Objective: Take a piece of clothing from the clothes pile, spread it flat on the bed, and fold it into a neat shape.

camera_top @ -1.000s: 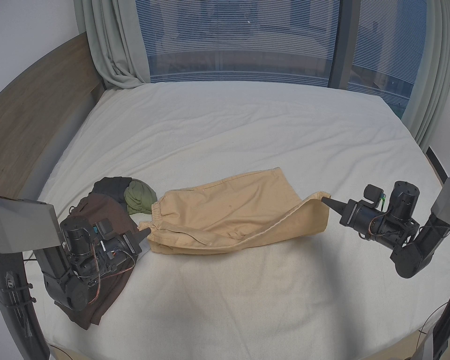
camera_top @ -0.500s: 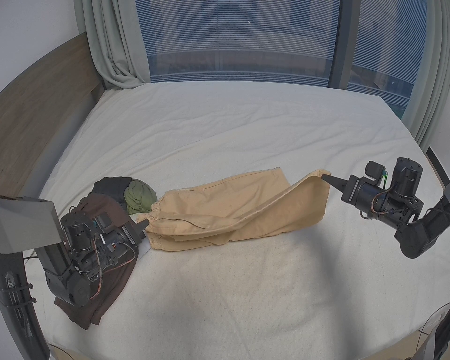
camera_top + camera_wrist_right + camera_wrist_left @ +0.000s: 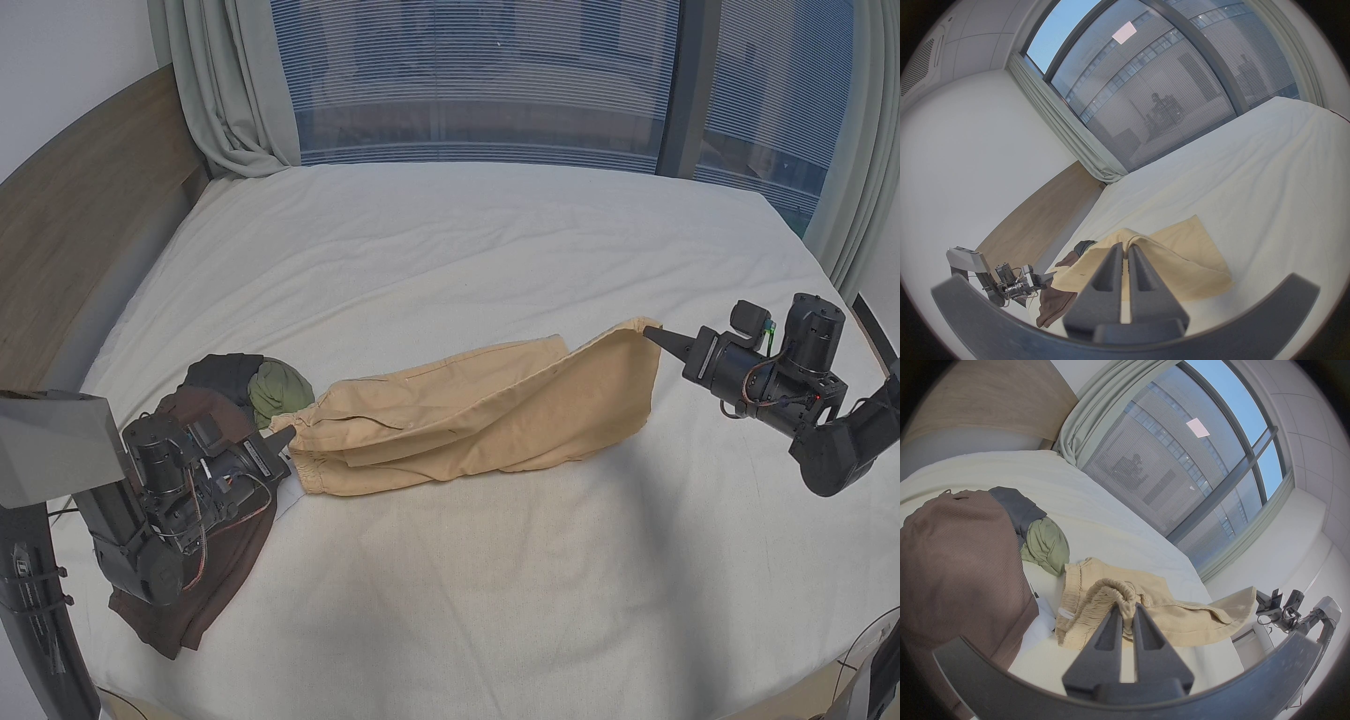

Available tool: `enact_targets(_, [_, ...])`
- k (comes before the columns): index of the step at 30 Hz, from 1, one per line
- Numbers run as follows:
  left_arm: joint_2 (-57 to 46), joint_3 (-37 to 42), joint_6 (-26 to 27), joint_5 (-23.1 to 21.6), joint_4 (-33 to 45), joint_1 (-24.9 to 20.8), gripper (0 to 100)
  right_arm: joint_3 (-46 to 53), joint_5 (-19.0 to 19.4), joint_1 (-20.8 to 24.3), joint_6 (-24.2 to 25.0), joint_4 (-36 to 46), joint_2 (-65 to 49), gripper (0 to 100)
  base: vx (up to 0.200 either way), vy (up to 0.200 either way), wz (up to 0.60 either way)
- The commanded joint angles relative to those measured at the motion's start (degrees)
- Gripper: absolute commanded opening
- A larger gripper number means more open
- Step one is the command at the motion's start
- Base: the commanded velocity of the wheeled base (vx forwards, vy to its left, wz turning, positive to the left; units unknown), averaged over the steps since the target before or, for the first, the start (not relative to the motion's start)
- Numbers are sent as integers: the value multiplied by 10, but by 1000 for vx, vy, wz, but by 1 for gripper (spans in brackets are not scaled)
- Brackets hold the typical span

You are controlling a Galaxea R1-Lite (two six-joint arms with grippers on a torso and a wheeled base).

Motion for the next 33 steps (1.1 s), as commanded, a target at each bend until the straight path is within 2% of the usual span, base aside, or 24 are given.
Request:
enact_targets(1, [5, -18, -9, 5, 0, -1, 0, -8, 0, -3, 1, 2, 26, 0, 0, 0, 0])
enact_targets(7, [11, -39, -34, 6, 0, -2, 0, -37, 0, -4, 1, 24, 44, 0, 0, 0, 0])
enact_targets(21, [47, -89, -38, 24, 1, -3, 0, -173, 1, -5, 3, 104, 105, 0, 0, 0, 0])
enact_targets(33, [88, -132, -45, 35, 2, 0, 0, -240, 1, -11, 20, 131, 166, 0, 0, 0, 0])
